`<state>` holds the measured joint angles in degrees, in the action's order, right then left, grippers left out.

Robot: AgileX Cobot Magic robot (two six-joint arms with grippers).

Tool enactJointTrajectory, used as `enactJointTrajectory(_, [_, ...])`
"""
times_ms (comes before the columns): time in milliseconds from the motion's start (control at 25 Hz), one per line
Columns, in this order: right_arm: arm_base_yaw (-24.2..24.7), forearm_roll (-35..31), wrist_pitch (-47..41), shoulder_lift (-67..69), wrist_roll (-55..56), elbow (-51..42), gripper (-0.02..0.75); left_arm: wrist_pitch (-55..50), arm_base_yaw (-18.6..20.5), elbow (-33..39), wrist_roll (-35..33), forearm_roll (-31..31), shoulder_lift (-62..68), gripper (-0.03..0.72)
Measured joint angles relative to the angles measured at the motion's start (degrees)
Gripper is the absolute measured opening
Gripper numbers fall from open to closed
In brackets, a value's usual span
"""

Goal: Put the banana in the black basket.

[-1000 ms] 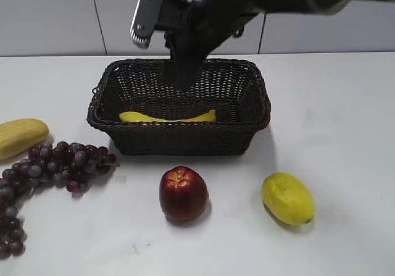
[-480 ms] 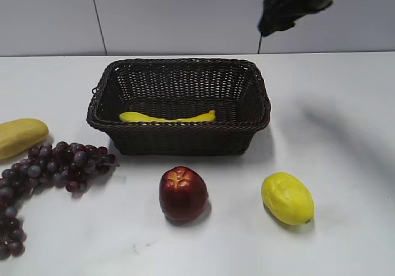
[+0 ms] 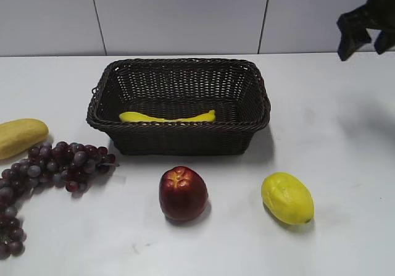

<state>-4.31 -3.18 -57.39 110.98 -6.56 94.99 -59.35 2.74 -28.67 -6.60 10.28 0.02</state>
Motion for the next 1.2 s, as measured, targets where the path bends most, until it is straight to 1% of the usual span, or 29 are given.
enactJointTrajectory(80, [0.5, 2.6, -5.1, 0.0, 0.9, 0.0, 0.574, 0.0, 0.0, 0.0, 0.0, 0.0, 0.0, 0.239])
enactJointTrajectory(200, [0.5, 3.7, -10.7, -0.1, 1.3, 0.0, 0.574, 0.0, 0.0, 0.0, 0.0, 0.0, 0.0, 0.239])
enactJointTrajectory(320, [0.5, 3.6, -11.4, -1.1, 1.5, -1.5, 0.574, 0.0, 0.0, 0.0, 0.0, 0.0, 0.0, 0.239])
enactJointTrajectory(440, [0.5, 2.4, -11.5, -5.0, 1.5, -7.2, 0.574, 0.0, 0.0, 0.0, 0.0, 0.0, 0.0, 0.239])
enactJointTrajectory(560, [0.5, 1.8, -8.5, -12.1, 1.6, -15.8, 0.574, 0.0, 0.0, 0.0, 0.0, 0.0, 0.0, 0.239])
enactJointTrajectory(800, [0.5, 1.7, 1.0, -29.9, 1.7, -35.1, 0.574, 0.0, 0.0, 0.0, 0.0, 0.0, 0.0, 0.239])
enactJointTrajectory(880, [0.5, 1.8, 3.7, -35.5, 1.7, -40.1, 0.574, 0.0, 0.0, 0.0, 0.0, 0.0, 0.0, 0.239])
enactJointTrajectory(1000, [0.5, 1.8, 5.6, -43.4, 1.7, -46.2, 0.573, 0.0, 0.0, 0.0, 0.0, 0.0, 0.0, 0.239])
enactJointTrajectory(1200, [0.5, 1.8, 5.9, -53.2, 1.7, -54.0, 0.573, 0.0, 0.0, 0.0, 0.0, 0.0, 0.0, 0.239])
